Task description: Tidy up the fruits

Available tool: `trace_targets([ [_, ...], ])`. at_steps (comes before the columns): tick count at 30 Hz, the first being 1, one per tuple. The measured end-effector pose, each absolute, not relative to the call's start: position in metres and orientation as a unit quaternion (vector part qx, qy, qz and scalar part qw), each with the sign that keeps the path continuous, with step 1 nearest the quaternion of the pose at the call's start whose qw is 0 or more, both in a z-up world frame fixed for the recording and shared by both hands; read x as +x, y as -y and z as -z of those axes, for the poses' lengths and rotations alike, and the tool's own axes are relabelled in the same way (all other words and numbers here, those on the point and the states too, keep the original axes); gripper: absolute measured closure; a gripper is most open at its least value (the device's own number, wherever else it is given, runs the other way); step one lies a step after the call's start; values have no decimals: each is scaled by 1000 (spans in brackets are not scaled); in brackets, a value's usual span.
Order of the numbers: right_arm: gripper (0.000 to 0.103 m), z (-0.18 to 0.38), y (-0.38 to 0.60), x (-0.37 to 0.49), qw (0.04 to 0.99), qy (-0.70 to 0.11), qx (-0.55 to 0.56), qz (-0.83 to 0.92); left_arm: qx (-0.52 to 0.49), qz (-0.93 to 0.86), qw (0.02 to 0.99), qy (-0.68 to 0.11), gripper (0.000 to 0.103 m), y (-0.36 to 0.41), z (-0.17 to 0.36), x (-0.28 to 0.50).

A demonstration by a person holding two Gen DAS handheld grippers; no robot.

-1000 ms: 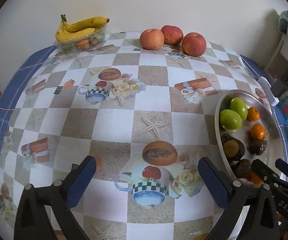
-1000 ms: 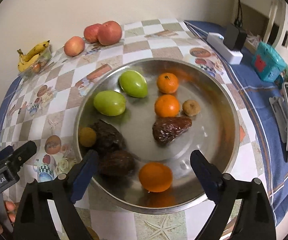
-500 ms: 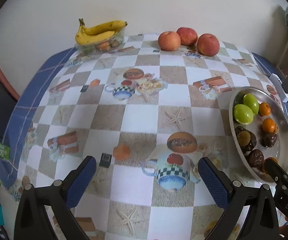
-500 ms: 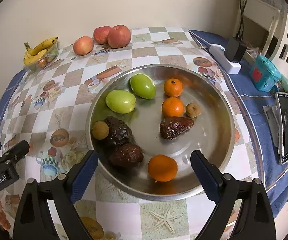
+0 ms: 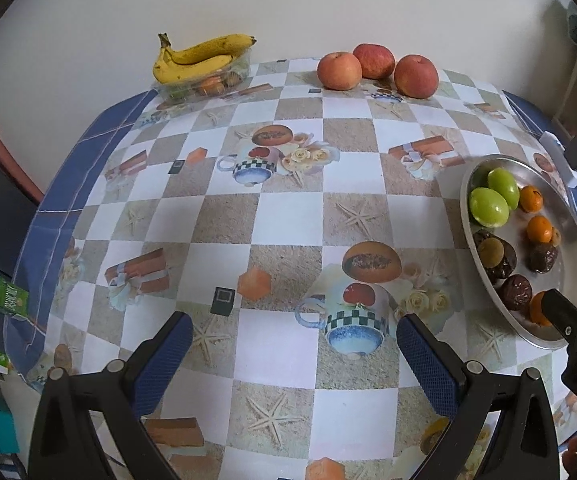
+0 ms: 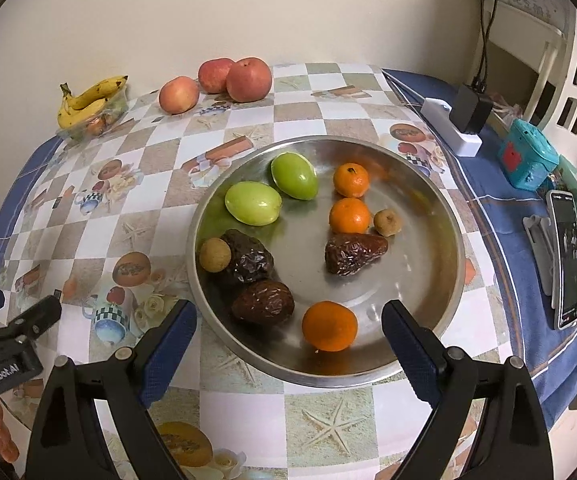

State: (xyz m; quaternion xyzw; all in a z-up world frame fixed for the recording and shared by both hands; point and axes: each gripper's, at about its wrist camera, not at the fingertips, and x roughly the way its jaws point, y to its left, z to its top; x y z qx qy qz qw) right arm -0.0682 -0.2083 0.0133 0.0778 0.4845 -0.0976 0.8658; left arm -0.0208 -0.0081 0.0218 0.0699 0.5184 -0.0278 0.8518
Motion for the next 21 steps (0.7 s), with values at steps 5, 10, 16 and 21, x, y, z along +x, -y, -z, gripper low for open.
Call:
trace_targets([
  [5, 9, -14, 208, -67, 866, -485, 77, 96, 71, 22, 847, -526, 0, 7, -19, -20],
  [10, 9, -13, 207, -66, 866, -485, 74, 94, 70, 21, 844, -531, 0, 6, -17, -19],
  [16, 9, -12, 205, -65, 865, -489, 72, 93, 67, 21, 843, -534, 0, 4, -16, -18],
  [21, 9, -11, 205, -65, 864, -491, 69, 91, 69, 17, 841, -536, 0, 4, -15, -18],
])
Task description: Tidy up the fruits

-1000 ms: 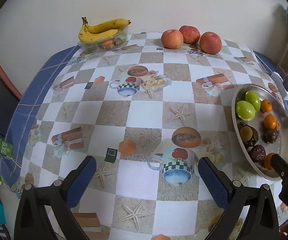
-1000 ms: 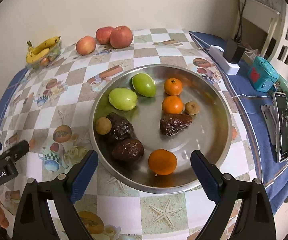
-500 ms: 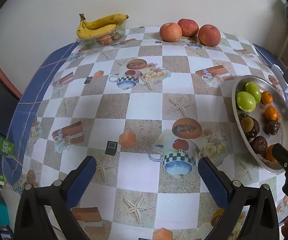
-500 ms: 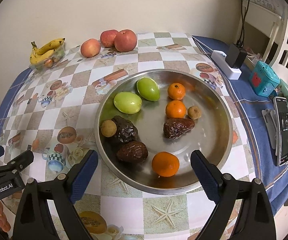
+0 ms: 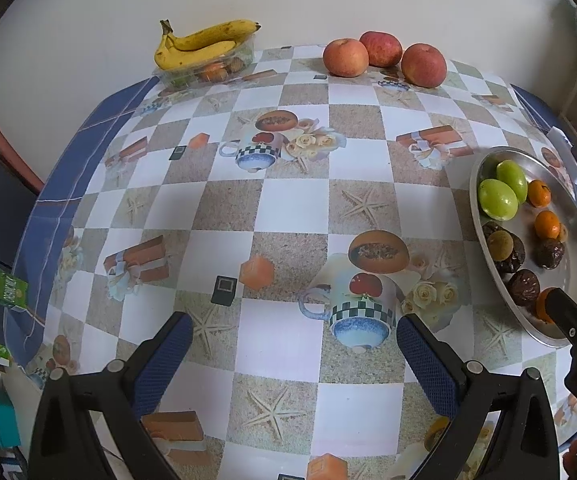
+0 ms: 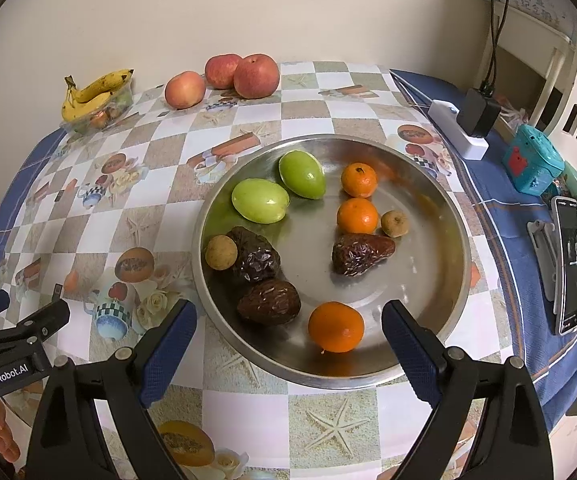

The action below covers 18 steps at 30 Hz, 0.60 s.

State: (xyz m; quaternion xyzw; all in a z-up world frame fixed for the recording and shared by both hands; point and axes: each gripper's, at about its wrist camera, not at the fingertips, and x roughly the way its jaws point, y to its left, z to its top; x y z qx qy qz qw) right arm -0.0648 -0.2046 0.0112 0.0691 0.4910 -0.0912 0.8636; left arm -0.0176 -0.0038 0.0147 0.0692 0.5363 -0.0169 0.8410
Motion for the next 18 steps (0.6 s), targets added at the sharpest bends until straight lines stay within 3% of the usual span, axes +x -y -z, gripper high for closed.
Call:
trace_targets([
  [18, 9, -11, 203, -64, 863, -492, 69, 91, 64, 11, 837, -543, 0, 0, -12, -15],
])
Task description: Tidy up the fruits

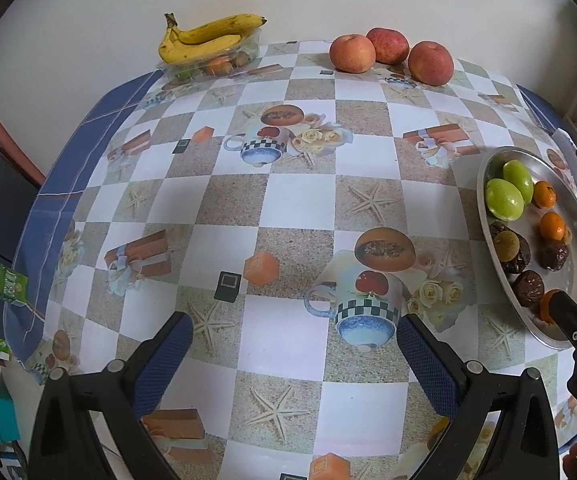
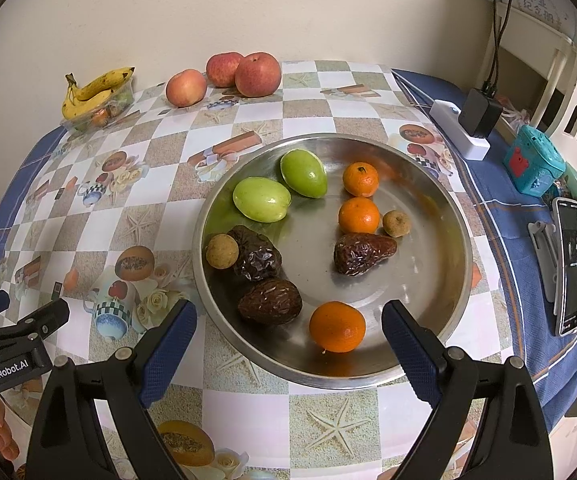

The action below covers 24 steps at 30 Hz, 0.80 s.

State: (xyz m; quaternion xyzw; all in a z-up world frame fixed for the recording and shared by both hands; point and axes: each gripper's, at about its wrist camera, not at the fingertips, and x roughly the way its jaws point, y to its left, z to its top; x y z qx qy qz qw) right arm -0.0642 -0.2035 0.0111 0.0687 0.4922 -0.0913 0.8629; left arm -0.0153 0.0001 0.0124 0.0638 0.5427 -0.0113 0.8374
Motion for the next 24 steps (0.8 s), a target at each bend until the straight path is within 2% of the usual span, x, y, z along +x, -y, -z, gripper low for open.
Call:
trace_targets([
  [24, 9, -9, 203, -64, 862, -495, 68, 91, 57, -3, 833, -551, 0, -5, -9, -14],
])
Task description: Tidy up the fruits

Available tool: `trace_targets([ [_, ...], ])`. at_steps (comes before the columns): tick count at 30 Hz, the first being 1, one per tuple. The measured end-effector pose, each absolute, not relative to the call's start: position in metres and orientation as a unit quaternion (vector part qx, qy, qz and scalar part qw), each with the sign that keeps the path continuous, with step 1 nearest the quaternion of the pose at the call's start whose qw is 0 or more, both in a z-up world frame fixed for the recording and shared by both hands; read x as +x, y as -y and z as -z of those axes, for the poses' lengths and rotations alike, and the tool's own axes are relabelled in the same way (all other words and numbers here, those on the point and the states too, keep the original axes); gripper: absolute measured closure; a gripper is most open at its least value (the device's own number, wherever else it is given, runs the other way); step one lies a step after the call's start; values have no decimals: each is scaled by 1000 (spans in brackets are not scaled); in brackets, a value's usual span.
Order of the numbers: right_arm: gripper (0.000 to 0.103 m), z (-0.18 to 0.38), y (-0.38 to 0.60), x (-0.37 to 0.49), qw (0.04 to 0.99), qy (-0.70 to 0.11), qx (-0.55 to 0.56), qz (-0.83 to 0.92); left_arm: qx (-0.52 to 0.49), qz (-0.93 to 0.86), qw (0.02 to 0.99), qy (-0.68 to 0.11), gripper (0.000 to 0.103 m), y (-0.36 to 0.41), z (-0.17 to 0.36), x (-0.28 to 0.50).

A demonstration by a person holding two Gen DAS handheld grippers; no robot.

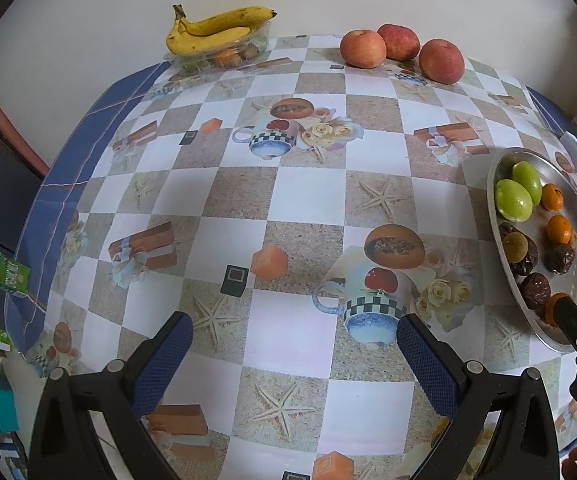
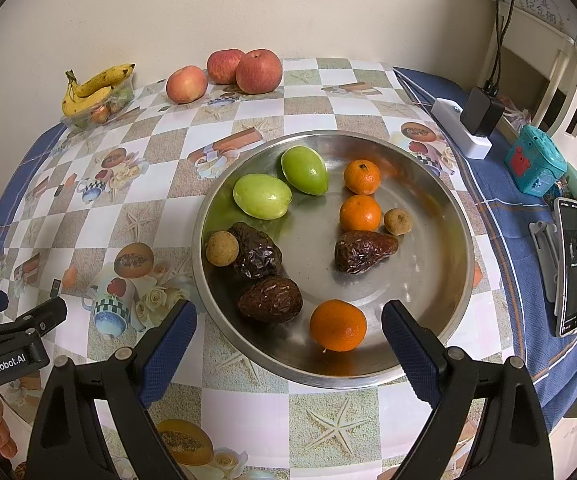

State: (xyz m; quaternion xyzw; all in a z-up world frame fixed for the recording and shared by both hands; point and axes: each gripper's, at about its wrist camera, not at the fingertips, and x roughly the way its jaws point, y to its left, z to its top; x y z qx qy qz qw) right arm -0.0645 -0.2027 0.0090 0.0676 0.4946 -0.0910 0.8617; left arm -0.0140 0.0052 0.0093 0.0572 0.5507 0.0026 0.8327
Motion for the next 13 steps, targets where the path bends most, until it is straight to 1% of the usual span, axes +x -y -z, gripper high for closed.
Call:
trace_targets([
  [13, 9, -7, 204, -64, 861, -496, 66, 89, 49, -6, 840, -541, 0, -8, -15, -15],
])
